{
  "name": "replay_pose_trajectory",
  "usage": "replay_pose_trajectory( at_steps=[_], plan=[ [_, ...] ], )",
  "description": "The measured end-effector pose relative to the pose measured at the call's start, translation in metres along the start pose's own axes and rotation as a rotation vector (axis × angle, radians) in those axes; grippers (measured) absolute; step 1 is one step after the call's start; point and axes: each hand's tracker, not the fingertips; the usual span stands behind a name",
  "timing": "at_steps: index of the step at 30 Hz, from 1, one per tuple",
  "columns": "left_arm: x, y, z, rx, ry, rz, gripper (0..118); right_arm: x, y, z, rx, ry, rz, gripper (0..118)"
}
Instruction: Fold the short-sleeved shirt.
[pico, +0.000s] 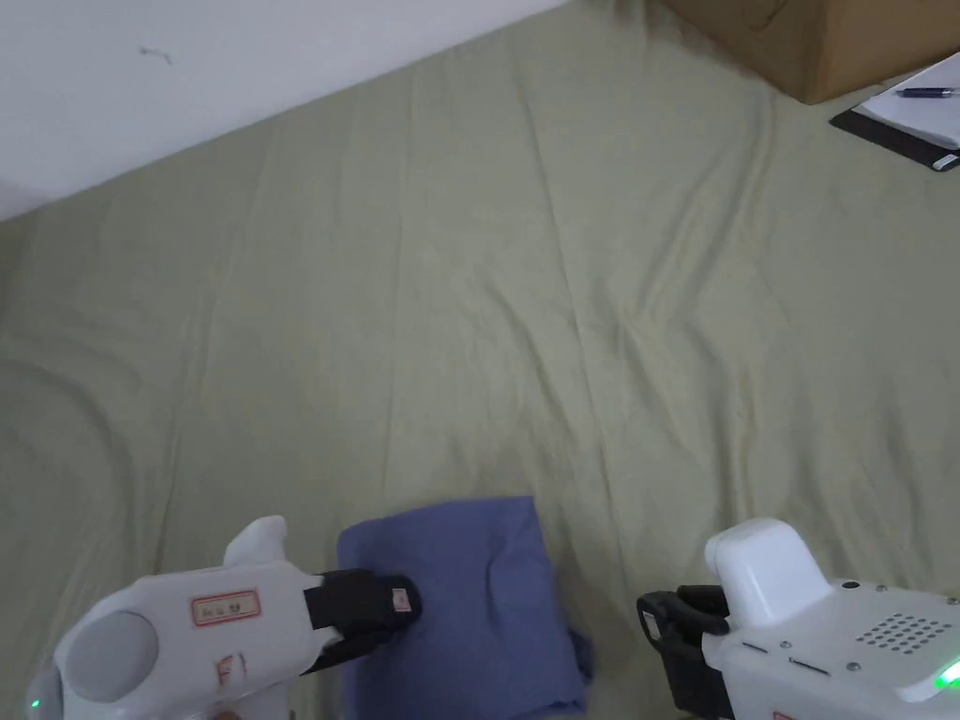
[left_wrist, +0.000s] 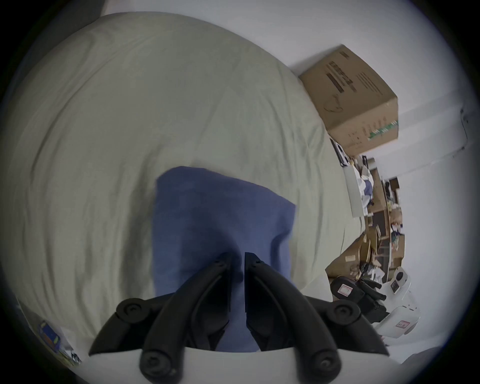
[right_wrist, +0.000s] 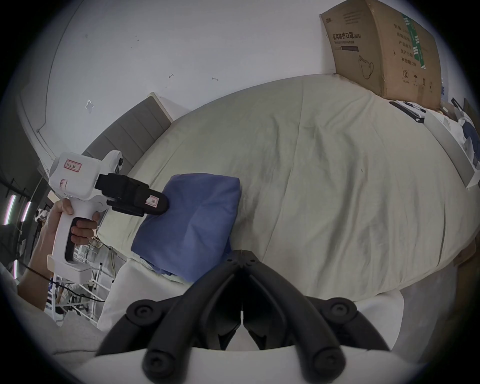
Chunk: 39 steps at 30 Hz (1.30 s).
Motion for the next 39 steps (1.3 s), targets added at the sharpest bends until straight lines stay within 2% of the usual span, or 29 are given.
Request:
replay_pose_trajectory(
  at_steps=[7,10,13,18,21,24,25,26,27,28,29,30,32,34,36,39],
  plan=[
    [0.035,0.002,-0.046,-0.085,-0.021,-0.067,10,0.01,-0.002,0.0,-0.013,-0.029,-0.023,0],
    [0.06,-0.007,-0.078,-0.21,0.014,-0.138,10,0.013,-0.003,-0.003,-0.025,-0.034,-0.034,0],
    [0.058,-0.004,-0.091,-0.202,-0.024,-0.149,10,0.012,-0.003,0.001,-0.026,-0.041,-0.031,0],
    [0.06,0.001,-0.049,-0.151,-0.265,-0.096,10,0.007,0.003,0.001,-0.026,-0.038,0.001,0],
    [0.039,0.011,0.0,0.0,-0.219,-0.117,9,-0.003,0.012,-0.006,-0.019,-0.006,0.036,0],
    [-0.001,0.02,0.042,0.088,-0.21,-0.062,10,-0.022,0.028,-0.022,-0.019,0.039,0.115,0],
    [-0.019,0.022,0.051,0.09,-0.216,-0.044,18,-0.03,0.034,-0.031,-0.013,0.045,0.144,0],
    [-0.036,0.021,0.06,0.081,-0.208,-0.026,35,-0.038,0.039,-0.04,-0.007,0.057,0.175,0],
    [-0.049,0.019,0.065,0.075,-0.202,0.004,61,-0.045,0.043,-0.05,-0.007,0.065,0.206,0],
    [-0.062,0.012,0.069,0.069,-0.2,0.054,96,-0.053,0.047,-0.061,-0.012,0.086,0.24,0],
    [-0.078,0.006,0.07,0.055,-0.218,0.1,110,-0.061,0.05,-0.073,-0.018,0.095,0.271,0],
    [-0.088,0.001,0.07,0.048,-0.236,0.135,113,-0.066,0.051,-0.082,-0.033,0.088,0.286,0],
    [-0.114,-0.01,0.066,0.045,-0.344,0.227,113,-0.075,0.049,-0.112,-0.076,0.061,0.332,0],
    [-0.134,-0.018,0.054,0.052,-0.39,0.324,113,-0.075,0.037,-0.142,-0.125,0.021,0.348,0],
    [-0.142,-0.021,0.041,0.031,-0.371,0.386,113,-0.071,0.025,-0.157,-0.142,0.028,0.323,0],
    [-0.149,-0.015,0.012,-0.036,-0.4,0.385,113,-0.065,0.02,-0.145,-0.084,0.043,0.315,0]
  ],
)
